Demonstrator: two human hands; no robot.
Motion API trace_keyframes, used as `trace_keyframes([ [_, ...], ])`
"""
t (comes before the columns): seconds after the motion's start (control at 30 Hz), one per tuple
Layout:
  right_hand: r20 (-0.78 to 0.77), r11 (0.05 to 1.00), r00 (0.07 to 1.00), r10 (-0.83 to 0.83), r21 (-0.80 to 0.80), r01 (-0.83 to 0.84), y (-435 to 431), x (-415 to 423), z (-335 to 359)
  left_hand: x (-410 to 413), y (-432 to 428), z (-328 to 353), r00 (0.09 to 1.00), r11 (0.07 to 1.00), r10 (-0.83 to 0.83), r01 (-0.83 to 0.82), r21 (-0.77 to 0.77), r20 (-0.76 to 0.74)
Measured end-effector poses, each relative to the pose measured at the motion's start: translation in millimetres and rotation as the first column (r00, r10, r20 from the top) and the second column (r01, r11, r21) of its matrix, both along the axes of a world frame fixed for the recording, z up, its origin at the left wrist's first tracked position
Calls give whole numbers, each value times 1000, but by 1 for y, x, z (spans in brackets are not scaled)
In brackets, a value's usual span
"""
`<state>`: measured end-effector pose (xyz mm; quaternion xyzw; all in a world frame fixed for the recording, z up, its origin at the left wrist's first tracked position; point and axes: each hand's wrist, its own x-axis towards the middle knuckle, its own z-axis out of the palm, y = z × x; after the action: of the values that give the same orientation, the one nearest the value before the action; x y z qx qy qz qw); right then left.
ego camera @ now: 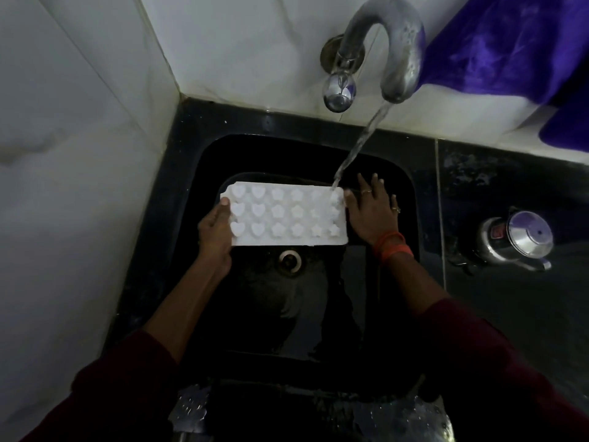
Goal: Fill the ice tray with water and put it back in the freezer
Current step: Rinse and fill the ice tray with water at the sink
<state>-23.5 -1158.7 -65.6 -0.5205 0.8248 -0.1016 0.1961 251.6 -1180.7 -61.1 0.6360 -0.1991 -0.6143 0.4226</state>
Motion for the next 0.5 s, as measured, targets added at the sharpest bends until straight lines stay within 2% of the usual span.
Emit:
trace_keyframes([
  [0.07,199,991,978,-69,-96,90,-15,-3,17,5,-1,1,1000,1000,-12,13,-27,17],
  [0.1,370,974,922,-114,-141,176,-24,-1,31,6,0,1,1000,999,-15,16,-35,24],
  [0.17,700,925,701,-136,-163,343,-42,8,60,7,1,0,999,999,-22,24,-44,48],
  [0.2,792,910,601,-106,-167,380,-51,12,73,7,3,0,998,998,-30,33,-51,61],
  [0.27,872,906,488,-49,-167,389,-71,19,93,7,7,-1,996,998,-36,40,-51,83],
  [0.4,942,908,333,38,-172,383,-99,33,111,11,11,-3,992,994,-69,78,-80,108],
  [0.5,978,875,209,-6,-96,474,-114,40,113,13,14,-2,982,983,-103,124,-133,156],
])
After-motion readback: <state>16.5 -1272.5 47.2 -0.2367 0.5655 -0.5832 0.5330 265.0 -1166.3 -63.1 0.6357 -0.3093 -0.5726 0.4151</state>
